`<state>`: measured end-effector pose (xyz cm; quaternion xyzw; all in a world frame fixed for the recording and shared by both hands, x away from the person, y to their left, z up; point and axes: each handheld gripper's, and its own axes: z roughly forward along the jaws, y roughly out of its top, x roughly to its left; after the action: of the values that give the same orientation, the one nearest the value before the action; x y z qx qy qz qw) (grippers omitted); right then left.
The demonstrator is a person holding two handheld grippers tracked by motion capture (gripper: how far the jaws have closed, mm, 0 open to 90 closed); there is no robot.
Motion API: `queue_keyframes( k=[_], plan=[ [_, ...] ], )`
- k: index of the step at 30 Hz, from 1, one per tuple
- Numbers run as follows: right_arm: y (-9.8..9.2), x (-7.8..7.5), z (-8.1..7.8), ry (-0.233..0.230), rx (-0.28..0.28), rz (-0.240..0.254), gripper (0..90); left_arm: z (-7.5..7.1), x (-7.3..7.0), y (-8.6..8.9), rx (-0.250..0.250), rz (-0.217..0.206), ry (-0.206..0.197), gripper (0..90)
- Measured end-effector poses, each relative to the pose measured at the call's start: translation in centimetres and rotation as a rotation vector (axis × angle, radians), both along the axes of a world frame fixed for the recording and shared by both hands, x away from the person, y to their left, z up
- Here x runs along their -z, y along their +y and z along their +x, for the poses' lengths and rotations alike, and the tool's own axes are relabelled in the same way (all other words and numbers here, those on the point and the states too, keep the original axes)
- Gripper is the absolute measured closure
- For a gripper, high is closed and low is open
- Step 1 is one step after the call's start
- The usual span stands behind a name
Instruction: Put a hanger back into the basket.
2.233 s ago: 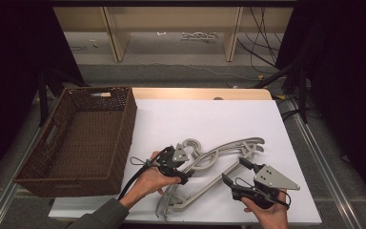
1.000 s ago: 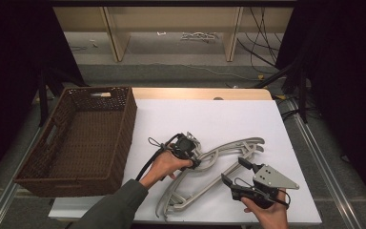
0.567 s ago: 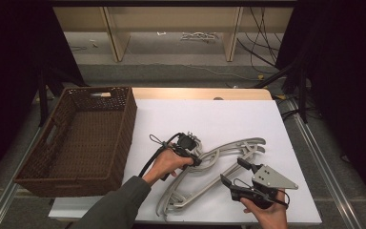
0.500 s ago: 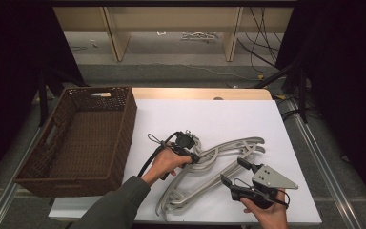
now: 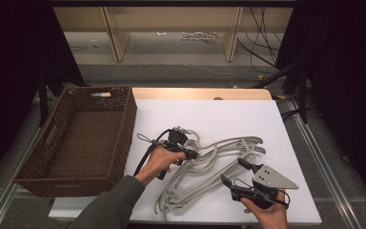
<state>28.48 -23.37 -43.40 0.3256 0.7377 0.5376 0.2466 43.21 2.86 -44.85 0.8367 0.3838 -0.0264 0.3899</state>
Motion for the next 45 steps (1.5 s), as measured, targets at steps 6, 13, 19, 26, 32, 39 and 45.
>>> queue_keyframes(
  k=[6,13,19,26,32,39,45],
  plan=[
    [0.0,0.0,0.0,0.002,0.004,-0.01,23.5,-0.1,-0.4,0.4,-0.003,-0.029,-0.036,82.8],
    [-0.1,0.0,0.0,-0.002,0.012,-0.004,23.5,-0.1,-1.0,0.9,-0.026,-0.082,-0.062,82.9],
    [-0.1,0.1,0.0,-0.001,0.012,-0.007,23.5,-0.2,-1.4,1.3,-0.035,-0.094,-0.08,83.0],
    [-0.1,0.1,0.0,-0.002,0.01,-0.008,23.7,-0.1,-2.3,2.1,-0.04,-0.108,-0.102,83.0],
    [-0.1,0.1,0.0,0.001,0.009,-0.009,23.8,0.0,-3.6,3.1,-0.053,-0.11,-0.134,83.0],
    [-0.2,0.1,0.1,-0.013,0.005,-0.019,23.8,0.1,-5.2,4.5,-0.08,-0.105,-0.178,83.0],
    [-0.2,0.1,0.1,-0.011,0.007,-0.021,23.9,-0.2,-7.7,6.3,-0.103,-0.122,-0.23,82.9]
  ],
)
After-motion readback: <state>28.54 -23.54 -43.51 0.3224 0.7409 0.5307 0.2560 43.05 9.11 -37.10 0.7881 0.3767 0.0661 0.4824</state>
